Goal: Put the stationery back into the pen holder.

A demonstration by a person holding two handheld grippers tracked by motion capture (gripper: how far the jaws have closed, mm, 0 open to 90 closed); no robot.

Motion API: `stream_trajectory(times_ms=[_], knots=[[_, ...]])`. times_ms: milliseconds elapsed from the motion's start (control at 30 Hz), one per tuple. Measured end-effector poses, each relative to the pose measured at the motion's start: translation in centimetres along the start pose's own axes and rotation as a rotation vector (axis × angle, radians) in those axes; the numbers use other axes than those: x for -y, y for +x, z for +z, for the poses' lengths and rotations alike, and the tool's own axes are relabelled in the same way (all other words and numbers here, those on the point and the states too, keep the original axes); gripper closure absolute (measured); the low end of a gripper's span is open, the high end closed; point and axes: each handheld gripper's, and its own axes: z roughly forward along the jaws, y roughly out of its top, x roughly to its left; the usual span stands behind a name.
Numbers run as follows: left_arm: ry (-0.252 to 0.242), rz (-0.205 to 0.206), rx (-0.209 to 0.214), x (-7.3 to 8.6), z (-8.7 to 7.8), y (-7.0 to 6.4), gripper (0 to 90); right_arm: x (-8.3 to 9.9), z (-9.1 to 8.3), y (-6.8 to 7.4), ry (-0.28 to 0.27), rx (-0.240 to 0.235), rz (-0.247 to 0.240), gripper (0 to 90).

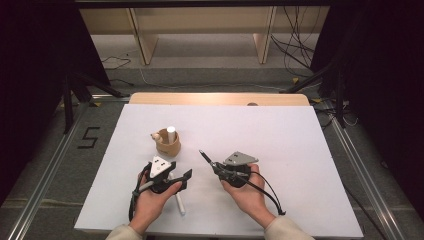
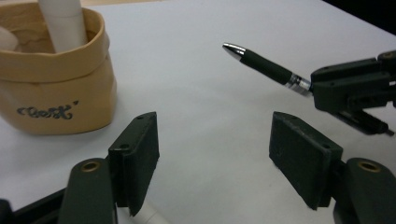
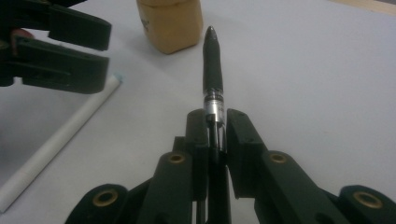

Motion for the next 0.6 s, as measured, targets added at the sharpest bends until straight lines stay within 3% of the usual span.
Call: stream_trajectory(times_ms=[400, 600], knots=[[-0.018, -0.051, 0.071, -1.5, 2.0, -1.3, 30.9, 0.5, -0.8, 1.0, -0.026, -0.023, -0.018, 80.1], [-0.017, -0.108, 0.112, -1.9, 2.9, -1.7, 31.1, 0.5, -0.8, 1.0, -0.03, -0.025, -0.021, 80.1]])
